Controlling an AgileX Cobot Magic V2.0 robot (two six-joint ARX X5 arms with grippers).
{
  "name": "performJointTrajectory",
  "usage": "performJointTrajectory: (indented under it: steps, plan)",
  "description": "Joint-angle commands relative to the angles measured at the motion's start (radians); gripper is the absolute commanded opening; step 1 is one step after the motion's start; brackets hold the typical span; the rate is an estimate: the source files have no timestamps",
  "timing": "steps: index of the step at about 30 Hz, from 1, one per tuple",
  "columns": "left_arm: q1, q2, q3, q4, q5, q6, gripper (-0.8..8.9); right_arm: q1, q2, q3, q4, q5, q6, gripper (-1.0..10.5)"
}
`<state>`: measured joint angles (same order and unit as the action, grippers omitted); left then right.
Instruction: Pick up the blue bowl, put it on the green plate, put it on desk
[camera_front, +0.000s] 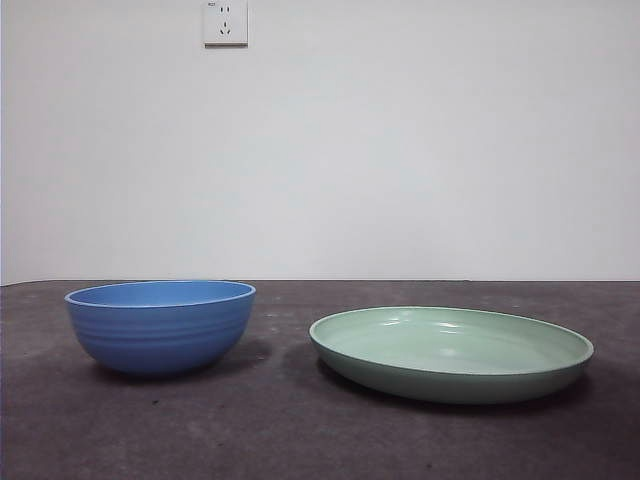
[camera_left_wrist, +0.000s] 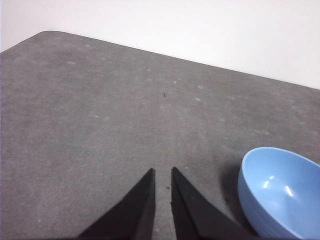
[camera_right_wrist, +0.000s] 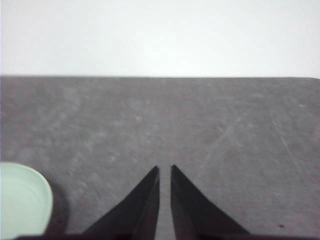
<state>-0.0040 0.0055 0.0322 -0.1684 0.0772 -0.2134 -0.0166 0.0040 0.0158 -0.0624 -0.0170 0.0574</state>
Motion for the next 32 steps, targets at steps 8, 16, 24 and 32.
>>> performJointTrajectory:
  steps: [8,16,24,32]
  plan:
    - [0.002,0.0,0.015,0.034,0.0,-0.039,0.1,0.001,0.008,0.044,0.034,-0.053,0.199,0.1]
    - [0.002,0.1,0.178,0.085,-0.034,-0.095,0.1,0.002,0.158,0.183,0.031,-0.107,0.335,0.1]
    - [0.002,0.348,0.426,0.058,0.0,-0.112,0.1,0.002,0.422,0.416,-0.019,-0.268,0.334,0.1]
    - [0.002,0.589,0.704,-0.095,0.154,-0.085,0.1,0.008,0.666,0.66,-0.218,-0.444,0.286,0.1]
